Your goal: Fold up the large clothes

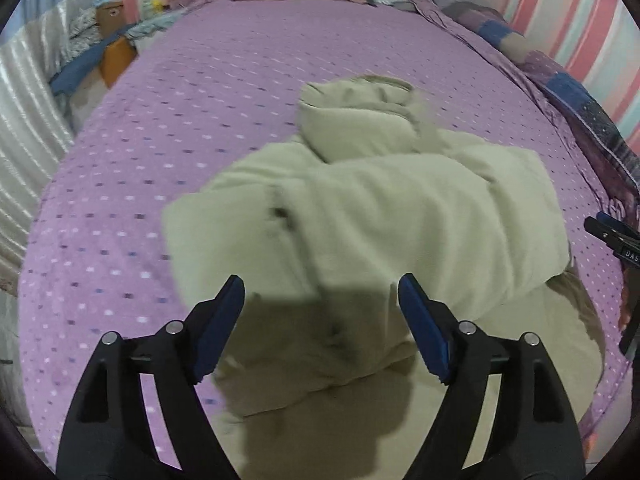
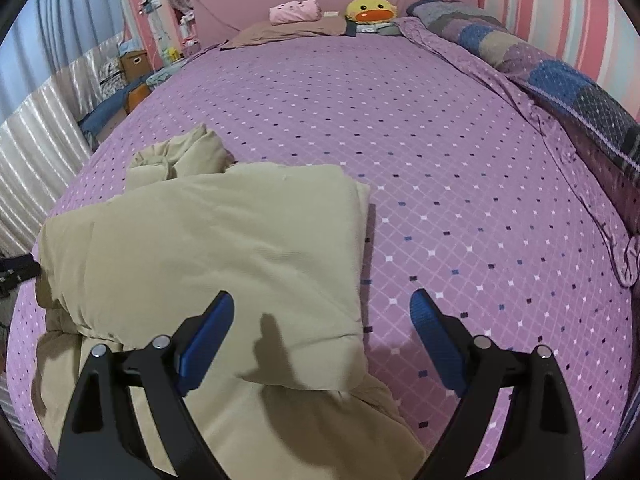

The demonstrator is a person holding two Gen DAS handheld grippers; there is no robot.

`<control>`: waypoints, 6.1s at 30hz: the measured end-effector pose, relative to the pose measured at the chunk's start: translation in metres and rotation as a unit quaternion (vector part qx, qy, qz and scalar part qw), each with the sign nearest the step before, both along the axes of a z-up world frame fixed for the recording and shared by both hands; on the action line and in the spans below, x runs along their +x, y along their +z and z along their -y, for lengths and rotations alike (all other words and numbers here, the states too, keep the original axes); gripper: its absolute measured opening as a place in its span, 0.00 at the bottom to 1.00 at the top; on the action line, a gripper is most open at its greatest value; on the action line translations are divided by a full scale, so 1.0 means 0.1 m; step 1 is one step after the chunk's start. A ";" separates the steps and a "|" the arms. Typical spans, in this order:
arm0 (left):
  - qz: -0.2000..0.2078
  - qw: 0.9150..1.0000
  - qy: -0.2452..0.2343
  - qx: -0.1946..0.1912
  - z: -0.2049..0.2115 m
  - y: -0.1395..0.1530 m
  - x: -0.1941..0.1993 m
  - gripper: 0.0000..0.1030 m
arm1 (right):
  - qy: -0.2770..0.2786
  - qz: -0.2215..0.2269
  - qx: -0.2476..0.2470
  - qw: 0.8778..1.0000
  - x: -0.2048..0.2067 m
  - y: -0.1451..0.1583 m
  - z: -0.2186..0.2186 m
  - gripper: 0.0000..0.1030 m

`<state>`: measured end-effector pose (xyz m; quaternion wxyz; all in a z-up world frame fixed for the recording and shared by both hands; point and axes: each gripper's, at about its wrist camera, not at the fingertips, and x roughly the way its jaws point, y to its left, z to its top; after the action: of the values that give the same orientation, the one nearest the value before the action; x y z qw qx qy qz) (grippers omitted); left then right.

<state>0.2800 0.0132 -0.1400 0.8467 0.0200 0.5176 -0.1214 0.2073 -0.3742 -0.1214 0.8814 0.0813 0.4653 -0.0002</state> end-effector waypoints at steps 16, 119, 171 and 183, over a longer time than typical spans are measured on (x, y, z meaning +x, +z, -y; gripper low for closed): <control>-0.017 0.999 0.039 -0.011 -0.05 0.04 0.03 0.09 | -0.026 0.016 0.065 0.997 0.17 -0.08 -0.07 0.87; 0.148 0.983 0.103 0.028 0.01 -0.96 1.76 0.97 | 0.020 -0.021 -0.012 1.000 2.38 -1.30 -1.09 0.98; 0.116 0.985 0.120 0.048 -0.43 -0.14 -2.12 0.97 | -0.094 0.075 -0.087 0.989 -2.16 -0.17 -0.64 0.98; 0.059 0.991 0.121 0.019 -0.86 -0.67 -2.27 0.97 | -0.128 0.064 -0.064 0.988 -2.47 -0.40 -0.24 0.98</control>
<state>0.0531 0.0992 -0.2067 0.8838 -0.0193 0.4674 -0.0064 -0.0397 -0.3503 -0.1618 0.9056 0.0837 0.3924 -0.1375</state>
